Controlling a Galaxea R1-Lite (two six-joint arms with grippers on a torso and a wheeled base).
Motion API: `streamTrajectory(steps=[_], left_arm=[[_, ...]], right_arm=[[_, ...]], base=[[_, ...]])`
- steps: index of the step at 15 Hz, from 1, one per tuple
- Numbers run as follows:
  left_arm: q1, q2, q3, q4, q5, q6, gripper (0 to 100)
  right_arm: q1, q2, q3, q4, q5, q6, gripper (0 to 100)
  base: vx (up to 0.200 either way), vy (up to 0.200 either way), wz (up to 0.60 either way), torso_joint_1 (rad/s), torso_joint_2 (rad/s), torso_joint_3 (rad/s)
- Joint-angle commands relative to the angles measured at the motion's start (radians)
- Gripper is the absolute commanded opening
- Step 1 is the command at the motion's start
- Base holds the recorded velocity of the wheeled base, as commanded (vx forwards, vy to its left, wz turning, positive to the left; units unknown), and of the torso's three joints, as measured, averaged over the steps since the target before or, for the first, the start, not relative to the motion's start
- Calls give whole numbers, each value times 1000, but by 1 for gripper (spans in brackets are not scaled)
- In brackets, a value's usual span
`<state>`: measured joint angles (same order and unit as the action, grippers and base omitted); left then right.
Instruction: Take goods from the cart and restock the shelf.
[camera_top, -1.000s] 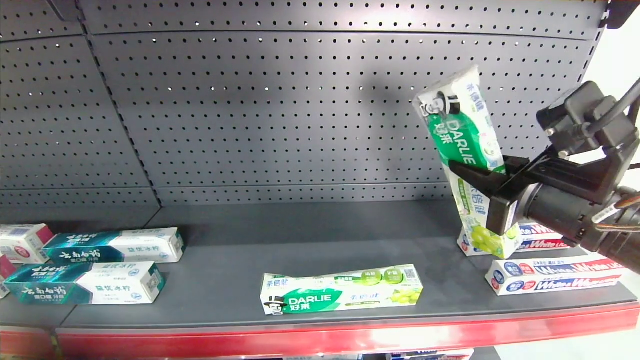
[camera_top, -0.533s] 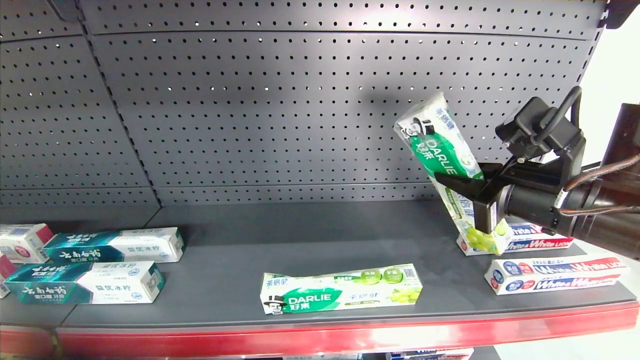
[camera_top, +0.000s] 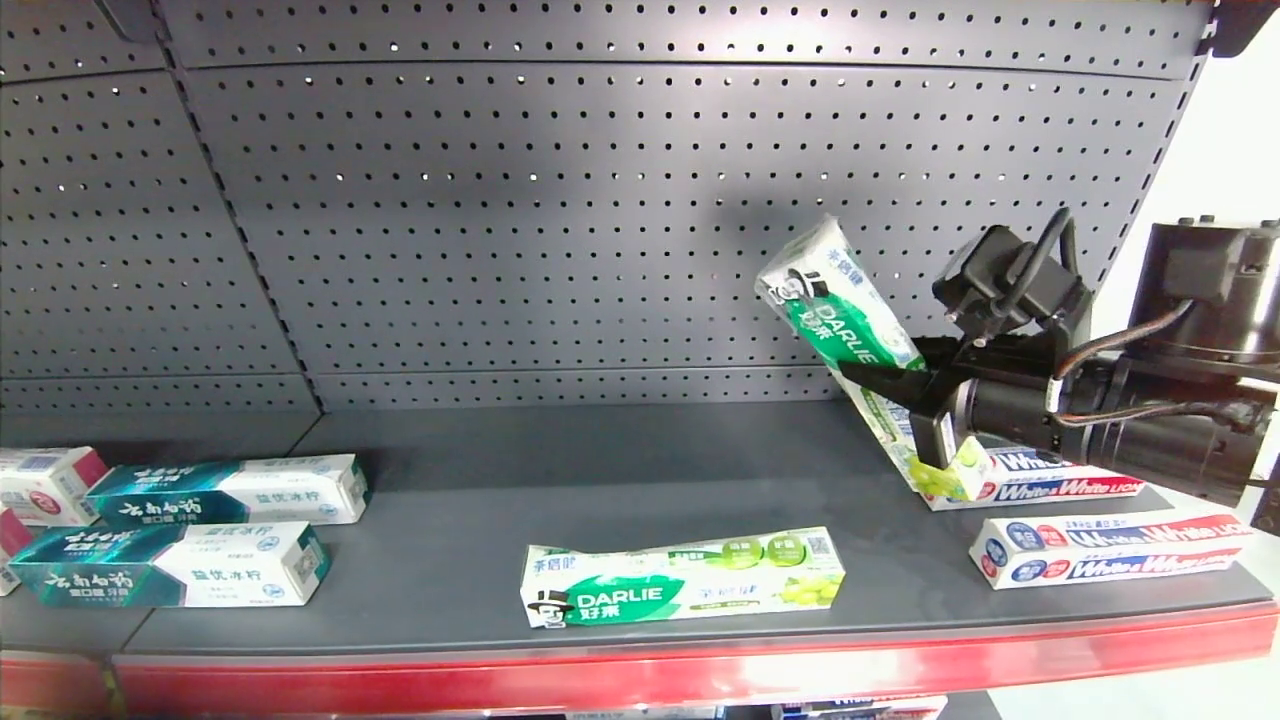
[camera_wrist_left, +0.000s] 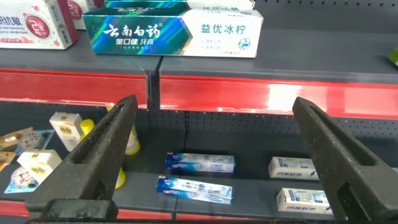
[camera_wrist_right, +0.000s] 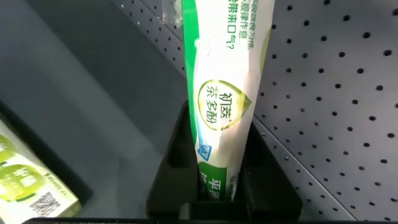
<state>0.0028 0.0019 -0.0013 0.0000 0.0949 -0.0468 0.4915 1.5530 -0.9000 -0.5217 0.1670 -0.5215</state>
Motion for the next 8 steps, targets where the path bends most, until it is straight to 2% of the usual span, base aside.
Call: streamTrajectory(steps=[1, 4, 6, 8], left_arm=[[0, 0, 0, 0, 0, -1, 100], [0, 0, 0, 0, 0, -1, 100], [0, 0, 0, 0, 0, -1, 100], [0, 0, 0, 0, 0, -1, 100]], right_arm=[[4, 44, -16, 38, 32, -28, 0], [6, 41, -125, 213, 71, -64, 0], [6, 44, -148, 233, 71, -66, 0], [10, 105, -260, 301, 72, -81, 0]], base=[[0, 0, 0, 0, 0, 0], [0, 0, 0, 0, 0, 0], [0, 0, 0, 0, 0, 0], [0, 0, 0, 0, 0, 0]])
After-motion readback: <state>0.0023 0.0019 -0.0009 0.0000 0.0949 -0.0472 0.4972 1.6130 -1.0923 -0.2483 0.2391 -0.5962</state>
